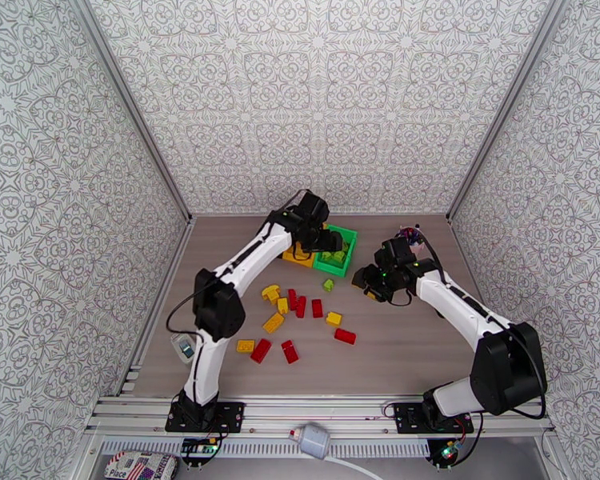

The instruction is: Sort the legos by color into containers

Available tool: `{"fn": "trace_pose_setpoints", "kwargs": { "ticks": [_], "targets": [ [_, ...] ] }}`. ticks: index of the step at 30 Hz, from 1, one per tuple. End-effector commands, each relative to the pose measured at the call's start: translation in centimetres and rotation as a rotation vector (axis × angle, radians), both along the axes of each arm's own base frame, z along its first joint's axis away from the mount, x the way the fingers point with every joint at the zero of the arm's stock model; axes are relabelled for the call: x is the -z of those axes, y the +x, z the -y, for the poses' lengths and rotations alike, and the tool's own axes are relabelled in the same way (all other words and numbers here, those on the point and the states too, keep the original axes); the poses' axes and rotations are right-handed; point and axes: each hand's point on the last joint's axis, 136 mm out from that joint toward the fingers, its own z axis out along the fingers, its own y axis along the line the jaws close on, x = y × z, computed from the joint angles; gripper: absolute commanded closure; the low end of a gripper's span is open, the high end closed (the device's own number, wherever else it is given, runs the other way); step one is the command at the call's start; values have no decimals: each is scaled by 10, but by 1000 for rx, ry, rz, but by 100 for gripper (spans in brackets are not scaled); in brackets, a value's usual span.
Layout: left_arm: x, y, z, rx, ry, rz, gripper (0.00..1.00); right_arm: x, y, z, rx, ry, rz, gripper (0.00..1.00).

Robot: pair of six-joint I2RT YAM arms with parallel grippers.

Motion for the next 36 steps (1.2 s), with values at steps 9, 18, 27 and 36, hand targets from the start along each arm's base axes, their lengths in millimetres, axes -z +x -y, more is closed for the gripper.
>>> {"fn": "trace_pose_setpoints", "kwargs": {
  "ticks": [9,18,27,36],
  "targets": [
    [24,-43,-11,92,178,28,23,2,-14,16,-27,-113,4,42],
    [67,-58,1,160,271,-21,22,10,-38,31,-49,-176,-20,35],
    [110,-55,4,187,345,-57,25,15,-68,42,-33,-178,-45,32],
    [148,-45,9,210,401,-86,31,18,-83,45,-9,-164,-71,35]
  ]
}}
